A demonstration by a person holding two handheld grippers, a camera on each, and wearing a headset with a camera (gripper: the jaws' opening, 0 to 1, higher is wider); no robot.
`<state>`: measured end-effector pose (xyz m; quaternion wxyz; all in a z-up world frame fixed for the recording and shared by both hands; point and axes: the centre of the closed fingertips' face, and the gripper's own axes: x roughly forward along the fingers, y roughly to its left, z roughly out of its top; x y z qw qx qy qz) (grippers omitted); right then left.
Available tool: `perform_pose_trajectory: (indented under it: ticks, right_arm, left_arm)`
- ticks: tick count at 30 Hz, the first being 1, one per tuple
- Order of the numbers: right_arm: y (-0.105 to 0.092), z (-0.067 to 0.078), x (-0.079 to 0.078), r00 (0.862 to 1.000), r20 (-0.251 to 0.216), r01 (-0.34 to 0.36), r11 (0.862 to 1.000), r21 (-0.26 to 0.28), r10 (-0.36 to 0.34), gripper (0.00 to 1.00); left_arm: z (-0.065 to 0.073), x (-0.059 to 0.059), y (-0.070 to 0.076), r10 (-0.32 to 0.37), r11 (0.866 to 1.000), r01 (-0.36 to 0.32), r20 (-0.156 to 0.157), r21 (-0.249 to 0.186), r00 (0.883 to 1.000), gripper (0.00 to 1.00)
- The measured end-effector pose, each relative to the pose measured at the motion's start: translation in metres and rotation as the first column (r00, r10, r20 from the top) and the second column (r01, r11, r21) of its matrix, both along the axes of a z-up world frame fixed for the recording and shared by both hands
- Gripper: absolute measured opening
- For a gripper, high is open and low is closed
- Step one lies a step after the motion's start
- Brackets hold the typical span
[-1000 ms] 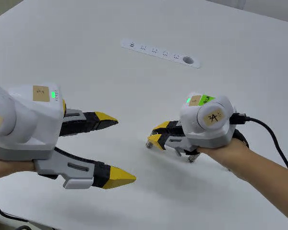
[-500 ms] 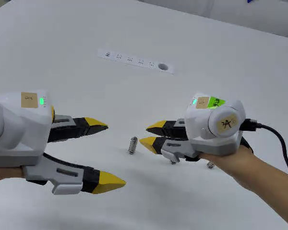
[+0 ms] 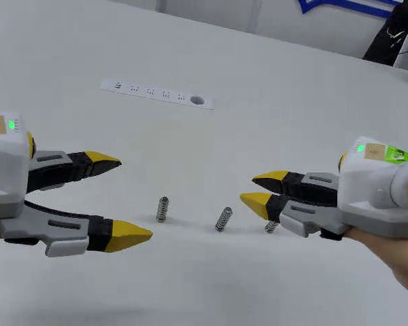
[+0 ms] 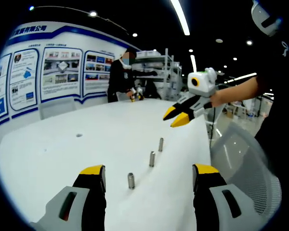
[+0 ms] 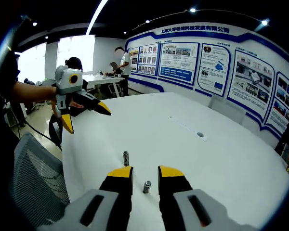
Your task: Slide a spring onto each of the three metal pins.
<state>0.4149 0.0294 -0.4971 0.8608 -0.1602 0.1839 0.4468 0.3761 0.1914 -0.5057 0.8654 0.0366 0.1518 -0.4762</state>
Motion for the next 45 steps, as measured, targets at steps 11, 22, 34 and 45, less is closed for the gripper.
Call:
perform_pose_trajectory:
  ticks: [11,22,34,45]
  right_arm:
    - [-0.078,0.001,0.000,0.999,-0.037,-0.023,1.000,0.017,0.023,0.27]
    - [-0.097,-0.010,-0.007,0.991,-0.090,-0.094,0.994,0.062,0.100,0.45]
    - [-0.070,-0.005,-0.007,0.972,-0.060,-0.217,0.968,0.127,0.226,0.67]
    - [-0.065,-0.016,-0.005,0.959,-0.069,-0.275,0.961,0.026,0.276,0.88]
  left_arm:
    - [0.003,0.011,0.001,0.073,0.991,-0.072,0.001,0.111,0.997,0.78]
    - [0.022,0.009,-0.005,0.112,0.987,-0.111,-0.005,0.113,0.994,0.93]
    - [0.036,0.006,-0.023,0.072,0.994,-0.073,0.011,0.086,0.997,1.00]
    - [0.015,0.008,-0.020,0.028,0.986,-0.030,0.019,0.162,0.999,1.00]
